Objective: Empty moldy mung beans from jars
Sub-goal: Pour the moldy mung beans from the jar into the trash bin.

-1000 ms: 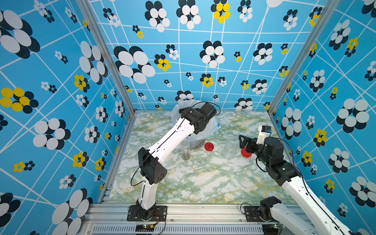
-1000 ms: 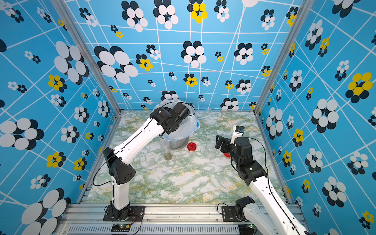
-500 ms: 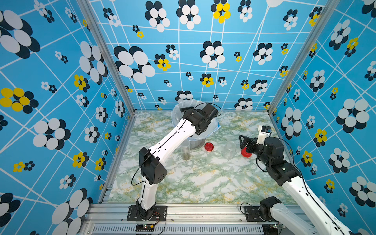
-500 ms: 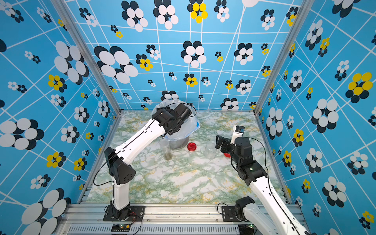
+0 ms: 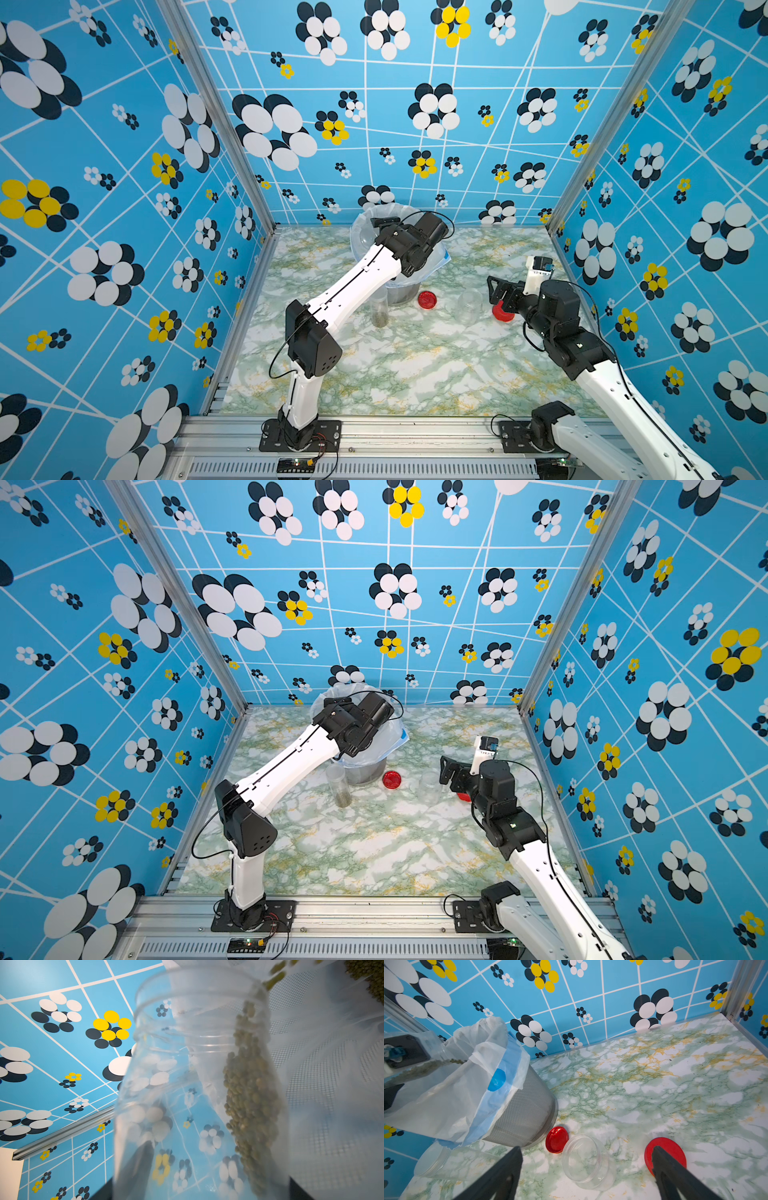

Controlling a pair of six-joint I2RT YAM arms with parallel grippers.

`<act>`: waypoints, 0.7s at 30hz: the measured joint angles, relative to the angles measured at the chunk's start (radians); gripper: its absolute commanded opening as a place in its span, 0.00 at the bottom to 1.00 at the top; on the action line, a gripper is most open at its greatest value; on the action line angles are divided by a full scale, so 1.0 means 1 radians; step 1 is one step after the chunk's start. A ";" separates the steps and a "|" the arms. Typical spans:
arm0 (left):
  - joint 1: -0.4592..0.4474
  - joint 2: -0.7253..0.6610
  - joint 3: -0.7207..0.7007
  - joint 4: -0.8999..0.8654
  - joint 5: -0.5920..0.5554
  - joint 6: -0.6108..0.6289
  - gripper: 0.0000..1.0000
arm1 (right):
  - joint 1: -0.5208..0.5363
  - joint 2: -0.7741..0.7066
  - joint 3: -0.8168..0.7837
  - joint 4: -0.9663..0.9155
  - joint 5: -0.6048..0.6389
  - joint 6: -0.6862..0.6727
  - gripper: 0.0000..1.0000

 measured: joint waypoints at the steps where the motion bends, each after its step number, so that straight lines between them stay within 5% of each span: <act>1: -0.002 0.000 0.000 0.000 0.000 0.000 0.67 | 0.000 -0.002 -0.008 0.016 -0.027 -0.008 0.99; 9: -0.003 -0.027 0.000 -0.022 0.030 -0.007 0.69 | 0.000 -0.030 -0.055 0.161 -0.312 -0.069 0.99; 21: -0.002 -0.089 -0.011 -0.047 0.053 -0.008 0.69 | 0.000 -0.061 -0.059 0.201 -0.369 -0.091 0.99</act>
